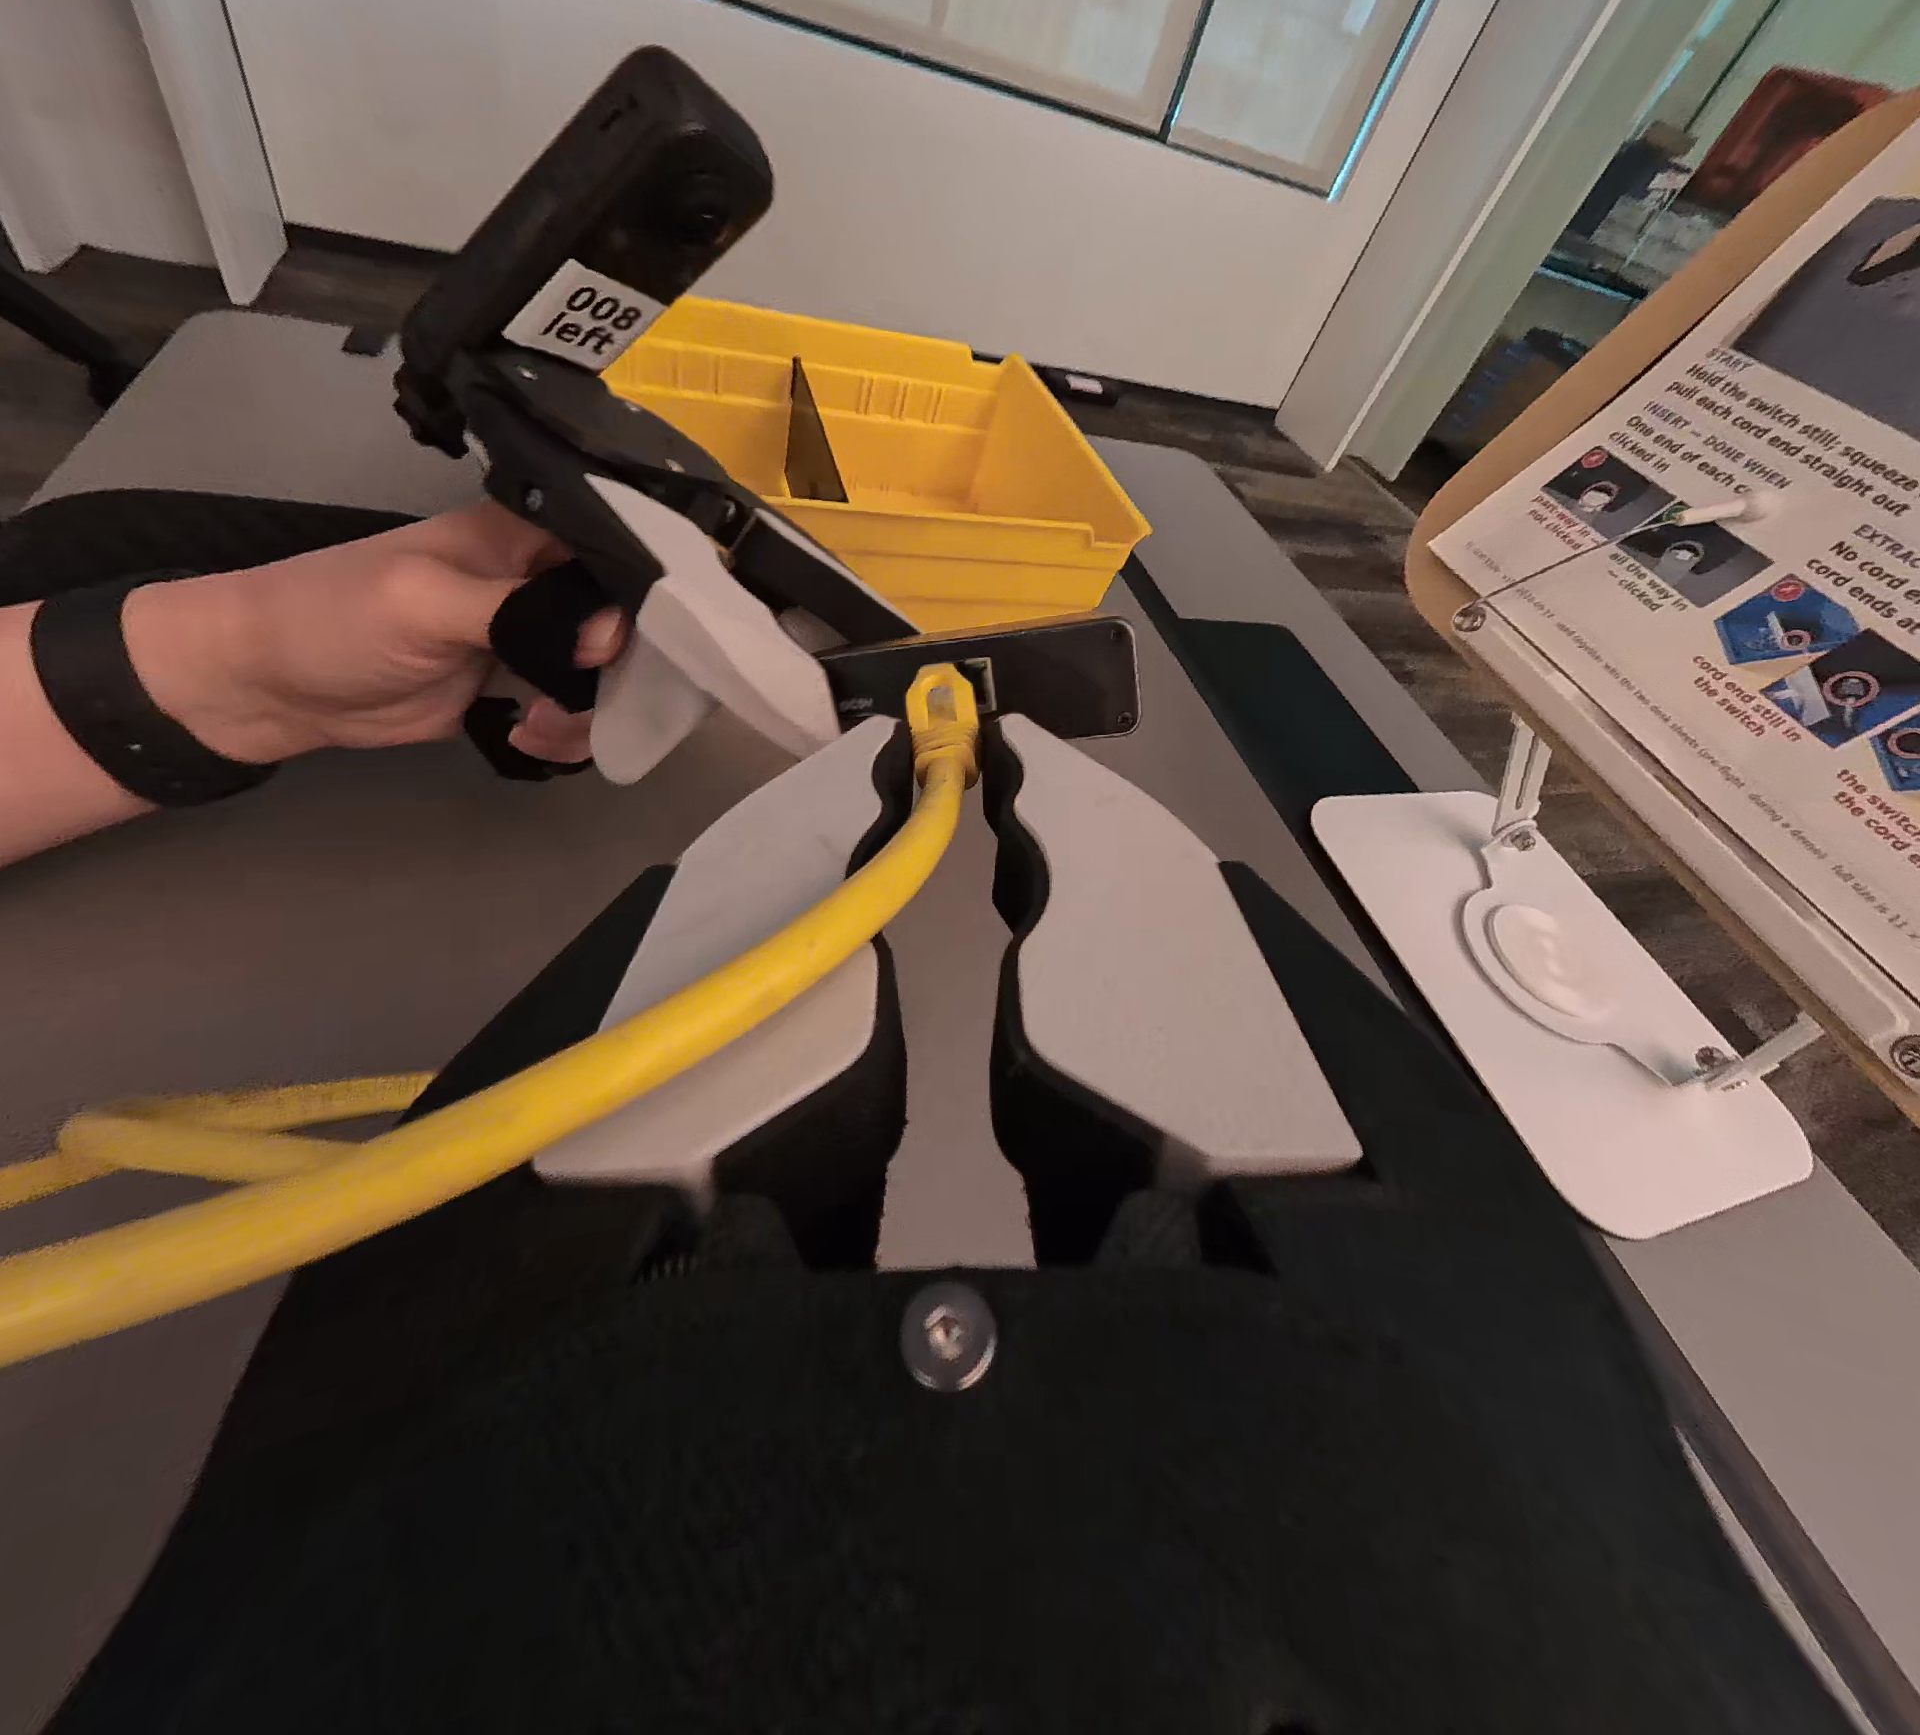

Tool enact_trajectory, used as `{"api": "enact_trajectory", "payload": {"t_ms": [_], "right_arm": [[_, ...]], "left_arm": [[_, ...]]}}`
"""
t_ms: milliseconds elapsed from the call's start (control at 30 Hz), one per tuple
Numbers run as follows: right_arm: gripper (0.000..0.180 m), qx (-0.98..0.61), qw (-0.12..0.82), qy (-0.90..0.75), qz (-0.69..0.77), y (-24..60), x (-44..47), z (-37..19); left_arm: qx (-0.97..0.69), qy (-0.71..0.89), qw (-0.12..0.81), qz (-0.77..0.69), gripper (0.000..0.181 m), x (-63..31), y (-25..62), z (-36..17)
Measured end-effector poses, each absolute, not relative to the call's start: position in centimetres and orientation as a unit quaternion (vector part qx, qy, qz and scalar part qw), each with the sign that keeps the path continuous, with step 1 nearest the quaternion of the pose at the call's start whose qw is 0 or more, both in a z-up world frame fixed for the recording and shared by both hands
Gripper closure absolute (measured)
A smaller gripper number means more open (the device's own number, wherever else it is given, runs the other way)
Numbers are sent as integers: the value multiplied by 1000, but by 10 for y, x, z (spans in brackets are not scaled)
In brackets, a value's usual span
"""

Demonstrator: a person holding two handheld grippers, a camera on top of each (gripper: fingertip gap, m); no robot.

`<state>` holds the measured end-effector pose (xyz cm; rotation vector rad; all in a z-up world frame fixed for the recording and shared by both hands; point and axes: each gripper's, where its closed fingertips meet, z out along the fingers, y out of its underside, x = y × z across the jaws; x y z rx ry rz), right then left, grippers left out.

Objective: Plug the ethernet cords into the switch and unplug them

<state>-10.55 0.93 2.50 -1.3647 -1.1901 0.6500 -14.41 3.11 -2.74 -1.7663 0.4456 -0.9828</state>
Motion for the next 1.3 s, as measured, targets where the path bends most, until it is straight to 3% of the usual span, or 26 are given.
{"api": "enact_trajectory", "payload": {"t_ms": [1300], "right_arm": [[166, -531, 634, -504, 249, 6, -112, 17]], "left_arm": [[-713, 245, 552, -356, 103, -128, 14, -12]]}}
